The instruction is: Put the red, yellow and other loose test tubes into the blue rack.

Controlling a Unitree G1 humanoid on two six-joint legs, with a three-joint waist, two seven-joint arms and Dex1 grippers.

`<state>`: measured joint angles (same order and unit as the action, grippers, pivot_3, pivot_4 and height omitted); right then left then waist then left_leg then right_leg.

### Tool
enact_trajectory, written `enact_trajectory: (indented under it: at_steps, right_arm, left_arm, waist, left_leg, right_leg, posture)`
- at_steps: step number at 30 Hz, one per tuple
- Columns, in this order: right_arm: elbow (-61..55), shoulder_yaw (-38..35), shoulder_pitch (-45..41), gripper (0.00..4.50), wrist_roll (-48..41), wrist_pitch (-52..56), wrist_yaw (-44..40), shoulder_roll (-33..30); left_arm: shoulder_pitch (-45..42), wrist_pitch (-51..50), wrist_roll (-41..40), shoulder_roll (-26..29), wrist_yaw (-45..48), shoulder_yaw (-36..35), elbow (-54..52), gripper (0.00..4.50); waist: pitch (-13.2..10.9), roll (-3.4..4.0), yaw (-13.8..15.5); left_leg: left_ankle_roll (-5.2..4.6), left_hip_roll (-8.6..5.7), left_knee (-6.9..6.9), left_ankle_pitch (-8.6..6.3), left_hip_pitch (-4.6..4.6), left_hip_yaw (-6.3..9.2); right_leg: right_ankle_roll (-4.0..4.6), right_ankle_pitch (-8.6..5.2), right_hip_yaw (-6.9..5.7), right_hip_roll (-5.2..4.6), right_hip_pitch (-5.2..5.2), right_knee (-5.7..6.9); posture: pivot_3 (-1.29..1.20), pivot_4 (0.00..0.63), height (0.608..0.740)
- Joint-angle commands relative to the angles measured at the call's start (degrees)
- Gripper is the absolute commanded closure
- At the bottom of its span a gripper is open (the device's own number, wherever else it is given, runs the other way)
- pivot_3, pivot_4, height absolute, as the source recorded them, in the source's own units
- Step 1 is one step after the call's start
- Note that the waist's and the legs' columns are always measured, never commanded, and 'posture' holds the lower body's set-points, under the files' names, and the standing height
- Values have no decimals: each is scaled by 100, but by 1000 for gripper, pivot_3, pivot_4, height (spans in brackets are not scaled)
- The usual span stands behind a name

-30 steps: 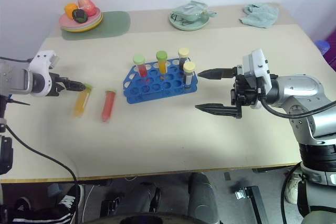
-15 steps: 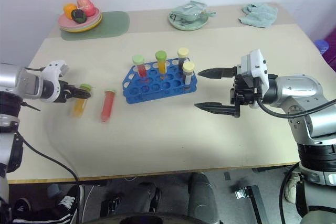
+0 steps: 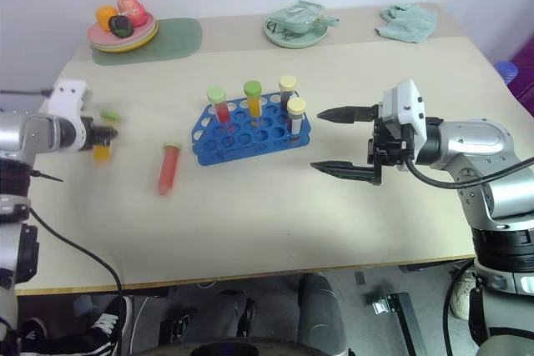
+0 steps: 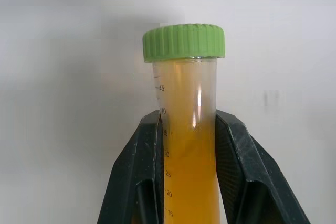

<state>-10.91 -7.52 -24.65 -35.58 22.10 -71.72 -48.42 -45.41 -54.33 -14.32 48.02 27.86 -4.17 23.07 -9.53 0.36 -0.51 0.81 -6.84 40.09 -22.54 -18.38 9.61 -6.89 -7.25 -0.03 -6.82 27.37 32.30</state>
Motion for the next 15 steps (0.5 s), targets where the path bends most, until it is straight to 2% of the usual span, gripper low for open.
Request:
enact_trajectory:
  at_steps: [1,2,3,6,12,15]
  right_arm:
    - [49,-266,37,0,68,-199,85,-41]
    - [92,-282,53,0,106,-234,95,-50]
    - [160,-298,60,0,170,-319,103,-57]
    - [264,-375,4,0,149,-266,250,-9]
    - [227,-394,112,0,129,-239,281,-47]
    - [199,-453,132,0,95,-176,289,-105]
  left_arm:
    - [298,879,-395,-273,-213,-1119,-1268,3780]
    - [475,1073,-418,-321,-186,-1231,-1627,3780]
    - [584,1346,-766,-613,-66,-1552,-1986,3780]
    - [987,1777,-1337,-1203,105,-1889,-2975,3780]
    - [1487,2799,-1645,-1605,1194,-1346,-3651,3780]
    - [1598,3421,-1301,-1760,1520,-807,-3463,3780]
  waist:
    - [0,0,10]
    - [1,-1,6]
    - [1,-1,6]
    - [1,0,9]
    - [2,-1,2]
    - [2,-1,22]
  left_leg:
    - [0,0,1,0,-1,-1]
    - [0,-1,2,0,-1,-1]
    - [0,-1,2,0,-1,-1]
    - [0,1,2,0,1,-4]
    - [0,3,3,0,3,-8]
    - [-1,2,4,0,5,-9]
  right_leg:
    - [0,0,0,-1,-1,-1]
    - [-1,1,0,-1,-1,-1]
    - [-1,1,0,-2,-2,-3]
    - [-2,1,0,-2,-4,-3]
    - [-1,1,1,-2,-4,-4]
    - [-1,2,2,-2,-9,-8]
  posture:
    - [0,150,740]
    - [0,150,740]
    - [0,150,740]
    - [0,150,740]
    - [0,150,740]
    - [0,150,740]
